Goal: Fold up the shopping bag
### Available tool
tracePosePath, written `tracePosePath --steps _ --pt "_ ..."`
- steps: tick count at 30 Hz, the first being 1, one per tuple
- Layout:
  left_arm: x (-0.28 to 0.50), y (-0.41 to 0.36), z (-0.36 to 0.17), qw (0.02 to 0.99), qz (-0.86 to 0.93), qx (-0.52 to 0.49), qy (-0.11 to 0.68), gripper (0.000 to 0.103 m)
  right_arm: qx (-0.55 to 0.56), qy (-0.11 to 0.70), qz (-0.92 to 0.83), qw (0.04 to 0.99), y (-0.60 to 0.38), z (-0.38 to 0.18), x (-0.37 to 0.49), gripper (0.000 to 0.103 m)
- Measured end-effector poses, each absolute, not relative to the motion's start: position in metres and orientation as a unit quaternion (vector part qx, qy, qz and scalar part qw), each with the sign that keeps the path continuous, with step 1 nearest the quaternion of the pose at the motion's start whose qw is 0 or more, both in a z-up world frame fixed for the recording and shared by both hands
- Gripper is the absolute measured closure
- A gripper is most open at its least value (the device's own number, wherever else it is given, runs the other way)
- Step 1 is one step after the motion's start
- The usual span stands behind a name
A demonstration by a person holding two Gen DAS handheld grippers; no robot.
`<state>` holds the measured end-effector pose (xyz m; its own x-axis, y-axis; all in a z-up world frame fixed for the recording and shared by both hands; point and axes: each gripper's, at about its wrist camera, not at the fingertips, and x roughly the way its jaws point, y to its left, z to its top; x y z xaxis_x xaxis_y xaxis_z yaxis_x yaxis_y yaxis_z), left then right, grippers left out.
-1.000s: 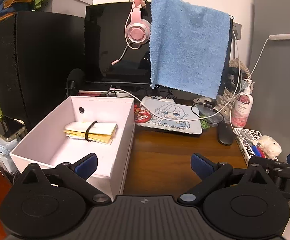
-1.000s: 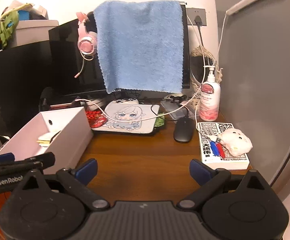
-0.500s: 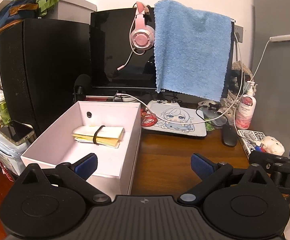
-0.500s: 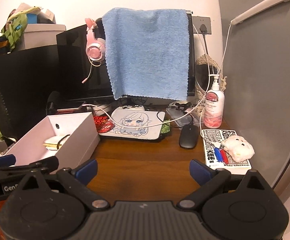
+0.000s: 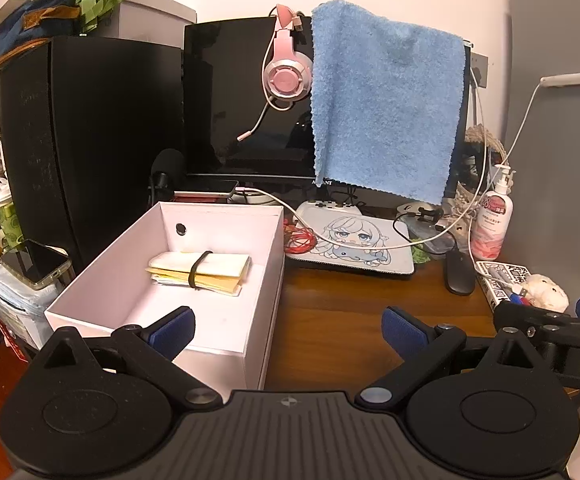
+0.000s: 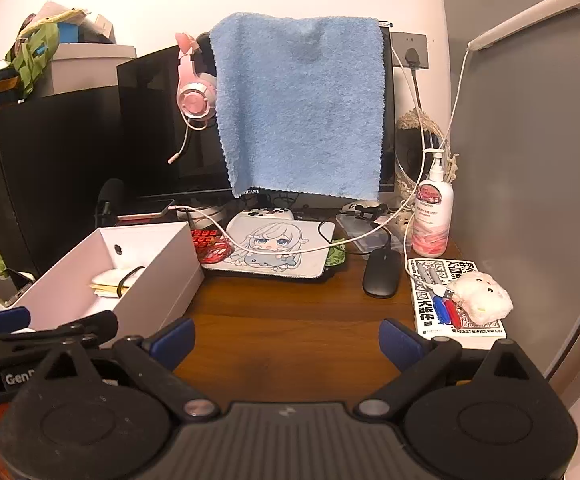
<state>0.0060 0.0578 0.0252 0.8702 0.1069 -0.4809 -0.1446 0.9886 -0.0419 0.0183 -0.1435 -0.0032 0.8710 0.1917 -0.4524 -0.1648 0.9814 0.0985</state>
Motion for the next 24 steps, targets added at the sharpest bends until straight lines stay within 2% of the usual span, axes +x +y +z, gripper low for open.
tracePosePath --steps 24 --pt "0.0063 0.0574 0.0250 0.965 0.065 -0.038 0.249 0.002 0.028 0.242 0.098 0.965 -0.1427 -0.0040 0.0213 0.004"
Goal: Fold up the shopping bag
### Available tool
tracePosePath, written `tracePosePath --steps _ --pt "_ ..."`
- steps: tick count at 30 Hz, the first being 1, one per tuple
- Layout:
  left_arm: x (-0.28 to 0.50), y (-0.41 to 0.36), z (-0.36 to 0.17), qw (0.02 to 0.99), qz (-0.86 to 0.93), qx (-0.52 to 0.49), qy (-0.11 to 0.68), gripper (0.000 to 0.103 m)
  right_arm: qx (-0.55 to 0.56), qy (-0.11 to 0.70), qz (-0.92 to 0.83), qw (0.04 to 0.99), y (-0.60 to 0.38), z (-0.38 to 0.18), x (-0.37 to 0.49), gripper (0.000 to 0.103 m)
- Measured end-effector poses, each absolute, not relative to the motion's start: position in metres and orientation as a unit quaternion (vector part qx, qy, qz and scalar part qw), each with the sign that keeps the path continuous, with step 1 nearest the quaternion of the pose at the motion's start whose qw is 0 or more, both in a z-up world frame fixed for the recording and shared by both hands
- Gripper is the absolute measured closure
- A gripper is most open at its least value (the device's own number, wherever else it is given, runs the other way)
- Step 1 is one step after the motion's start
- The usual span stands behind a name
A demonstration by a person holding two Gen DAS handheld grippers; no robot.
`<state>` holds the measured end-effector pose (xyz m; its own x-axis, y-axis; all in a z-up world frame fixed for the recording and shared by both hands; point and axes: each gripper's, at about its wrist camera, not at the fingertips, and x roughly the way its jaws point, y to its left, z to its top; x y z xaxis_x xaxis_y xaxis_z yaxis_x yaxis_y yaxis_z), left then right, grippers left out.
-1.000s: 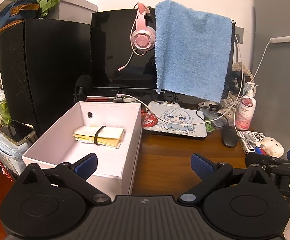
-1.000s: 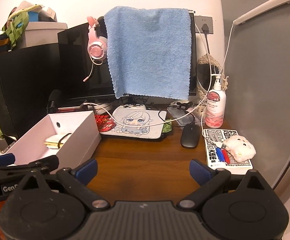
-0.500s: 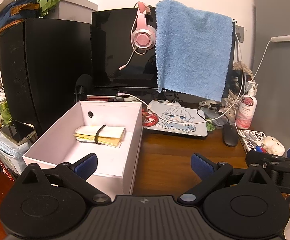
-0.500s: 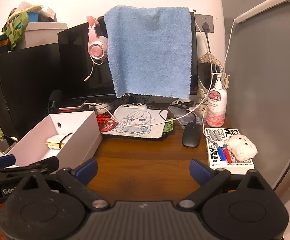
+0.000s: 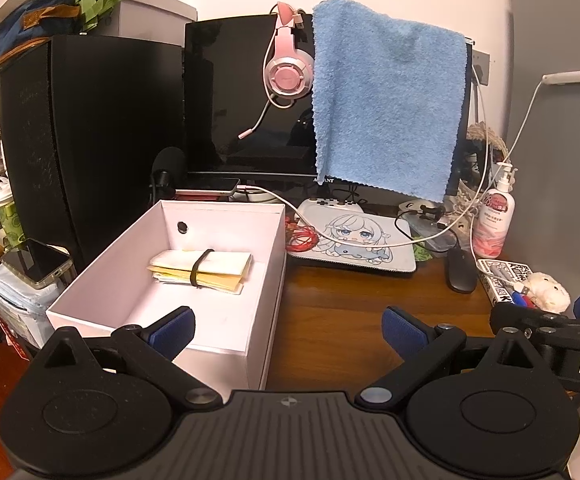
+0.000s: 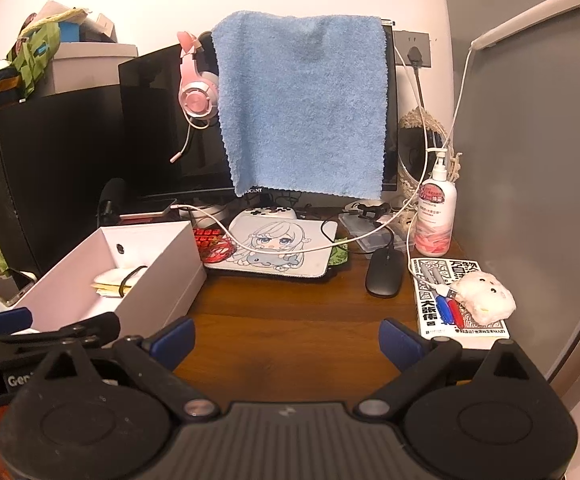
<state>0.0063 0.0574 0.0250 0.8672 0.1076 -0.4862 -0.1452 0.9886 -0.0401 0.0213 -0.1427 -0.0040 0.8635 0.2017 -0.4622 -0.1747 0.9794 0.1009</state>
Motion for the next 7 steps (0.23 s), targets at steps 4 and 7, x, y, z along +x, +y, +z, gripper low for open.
tracePosePath --steps 4,7 --pt "0.0064 0.0566 0.0244 0.965 0.066 -0.038 0.250 0.002 0.027 0.244 0.098 0.964 -0.1425 -0.0057 0.0221 0.004" --pt "0.0071 0.0566 0.0239 0.965 0.065 -0.038 0.252 0.002 0.028 0.246 0.100 0.964 -0.1430 -0.0066 0.0227 0.004"
